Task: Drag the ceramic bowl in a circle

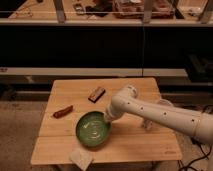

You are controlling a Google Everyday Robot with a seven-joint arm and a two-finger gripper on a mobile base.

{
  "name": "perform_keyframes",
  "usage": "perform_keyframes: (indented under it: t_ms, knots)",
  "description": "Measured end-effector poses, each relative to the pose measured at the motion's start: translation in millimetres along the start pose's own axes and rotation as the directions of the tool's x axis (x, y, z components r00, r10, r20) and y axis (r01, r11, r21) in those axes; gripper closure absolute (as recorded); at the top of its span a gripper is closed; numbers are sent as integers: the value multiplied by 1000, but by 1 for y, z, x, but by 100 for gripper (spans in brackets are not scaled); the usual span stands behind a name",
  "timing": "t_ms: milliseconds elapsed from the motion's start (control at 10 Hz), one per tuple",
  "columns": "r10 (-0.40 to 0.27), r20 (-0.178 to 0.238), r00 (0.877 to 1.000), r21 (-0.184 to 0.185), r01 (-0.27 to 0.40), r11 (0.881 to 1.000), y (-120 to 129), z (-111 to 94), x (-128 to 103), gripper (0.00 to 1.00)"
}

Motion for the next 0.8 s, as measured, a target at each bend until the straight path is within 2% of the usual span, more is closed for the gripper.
perform_keyframes:
  t_ms: [200,500,600,800]
  knots:
    - [3,-2,1000,-4,-3,1000,5,1,18,100]
    - [56,-30,998,-18,-56,998,33,-7,39,100]
    - [80,-43,996,-27,-81,996,47,-14,43,100]
    - [124,-41,991,-48,-126,991,71,-18,34,100]
